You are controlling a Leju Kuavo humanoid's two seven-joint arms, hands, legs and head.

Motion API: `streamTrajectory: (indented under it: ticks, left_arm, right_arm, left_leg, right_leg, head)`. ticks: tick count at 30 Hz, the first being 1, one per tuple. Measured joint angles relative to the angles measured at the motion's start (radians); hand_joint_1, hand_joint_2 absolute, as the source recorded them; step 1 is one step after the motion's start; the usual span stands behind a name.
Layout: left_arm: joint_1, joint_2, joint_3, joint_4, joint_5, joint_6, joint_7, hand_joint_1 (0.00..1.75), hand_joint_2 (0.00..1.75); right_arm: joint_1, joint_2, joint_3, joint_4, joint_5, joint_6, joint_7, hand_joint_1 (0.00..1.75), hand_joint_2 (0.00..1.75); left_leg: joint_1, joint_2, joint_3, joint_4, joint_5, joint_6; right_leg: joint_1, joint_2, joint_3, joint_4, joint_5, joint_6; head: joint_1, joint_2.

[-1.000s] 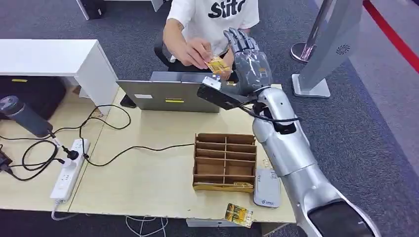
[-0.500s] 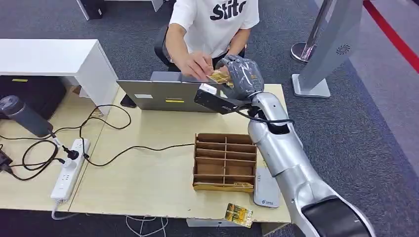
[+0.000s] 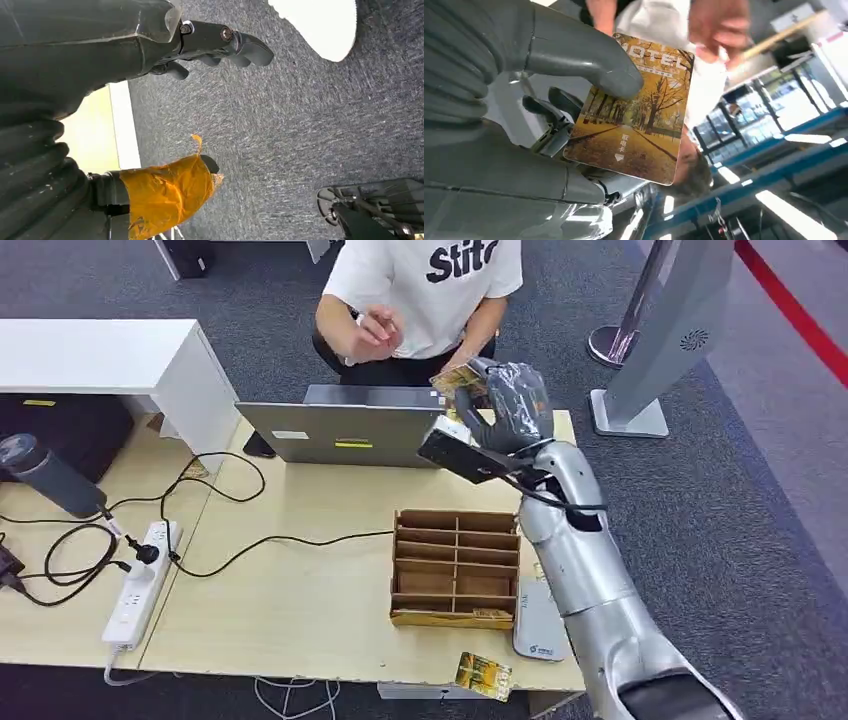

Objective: Pass the card to the sensor for recognition and then transmit it.

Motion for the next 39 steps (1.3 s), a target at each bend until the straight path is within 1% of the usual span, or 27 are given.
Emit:
streamTrajectory:
  ticks: [3,5,8,13,15,17,27,29,33,36,39]
  left_arm:
    - [0.016,0.0,0.019,0.0,0.013,0.006,-0.011,0.0,1.75]
    - [0.024,0.0,0.038,0.0,0.028,0.014,-0.022,0.0,1.75]
    - [0.032,0.0,0.064,0.0,0.044,0.015,-0.039,0.0,1.75]
    - [0.04,0.002,0.102,0.0,0.053,0.02,-0.039,0.0,1.75]
    - [0.045,0.003,0.116,0.0,0.057,0.025,-0.039,0.0,1.75]
    - [0.047,0.003,0.132,0.0,0.062,0.034,-0.039,0.0,1.75]
    - [0.049,0.002,0.198,0.0,0.074,0.035,-0.035,0.0,1.75]
    - [0.048,0.002,0.209,0.0,0.07,0.032,-0.027,0.0,1.75]
    - [0.048,0.003,0.22,0.0,0.056,0.021,-0.02,0.0,1.75]
    - [0.047,0.003,0.229,0.0,0.044,0.021,-0.017,0.0,1.75]
    - [0.047,0.003,0.237,0.0,0.033,0.025,-0.013,0.0,1.75]
  right_arm:
    - [0.079,-0.025,-0.022,-0.111,-0.069,0.029,-0.043,1.75,1.75]
    - [0.134,-0.052,-0.037,-0.176,-0.118,0.042,-0.077,1.75,1.75]
    - [0.22,-0.105,-0.064,-0.252,-0.18,0.042,-0.135,1.75,1.75]
    - [0.349,-0.192,-0.118,-0.339,-0.235,0.045,-0.182,1.75,1.75]
    - [0.398,-0.223,-0.145,-0.364,-0.258,0.052,-0.193,1.75,1.75]
    - [0.456,-0.26,-0.18,-0.389,-0.292,0.077,-0.21,1.75,1.75]
    - [0.663,-0.375,-0.31,-0.416,-0.393,0.196,-0.271,1.75,1.75]
    - [0.691,-0.393,-0.325,-0.416,-0.396,0.219,-0.272,1.75,1.75]
    - [0.717,-0.445,-0.323,-0.404,-0.37,0.249,-0.257,1.75,1.75]
    - [0.727,-0.466,-0.307,-0.396,-0.345,0.257,-0.237,1.75,1.75]
    - [0.729,-0.474,-0.269,-0.39,-0.301,0.254,-0.204,1.75,1.75]
  left_leg:
    - [0.0,0.0,0.0,0.0,-0.001,0.001]
    - [0.0,0.0,0.0,0.0,-0.001,0.001]
    - [0.0,-0.001,0.0,0.0,-0.002,0.002]
    - [-0.001,-0.001,0.0,0.0,-0.003,0.003]
    - [-0.001,-0.001,0.0,0.0,-0.003,0.003]
    - [-0.001,-0.001,0.0,0.0,-0.003,0.003]
    - [-0.001,-0.001,-0.001,0.0,-0.005,0.005]
    - [-0.001,0.0,-0.001,0.0,-0.005,0.005]
    - [-0.001,0.0,-0.001,0.0,-0.006,0.004]
    - [-0.001,0.0,-0.001,0.0,-0.006,0.004]
    - [-0.001,0.0,-0.001,0.0,-0.006,0.004]
  right_leg:
    - [0.0,0.0,0.0,0.0,-0.001,0.001]
    - [0.0,0.0,0.0,-0.001,-0.001,0.001]
    - [0.0,-0.002,0.001,-0.002,-0.001,0.001]
    - [0.0,-0.002,0.001,-0.003,-0.001,0.002]
    - [0.0,-0.002,0.001,-0.003,-0.001,0.002]
    - [0.0,-0.002,0.001,-0.003,-0.002,0.002]
    - [0.0,-0.003,0.001,-0.003,-0.003,0.003]
    - [-0.001,-0.002,0.001,-0.003,-0.003,0.003]
    - [-0.001,-0.002,0.001,-0.003,-0.003,0.003]
    - [-0.001,-0.002,0.001,-0.003,-0.003,0.003]
    - [0.0,-0.002,0.001,-0.003,-0.003,0.003]
  head:
    - [0.0,0.0]
    - [0.0,0.0]
    - [0.0,0.0]
    - [0.0,0.0]
    - [0.0,0.0]
    - [0.0,0.0]
    - [0.0,0.0]
    - [0.0,0.0]
    - [0.0,0.0]
    - [0.0,0.0]
    - [0.0,0.0]
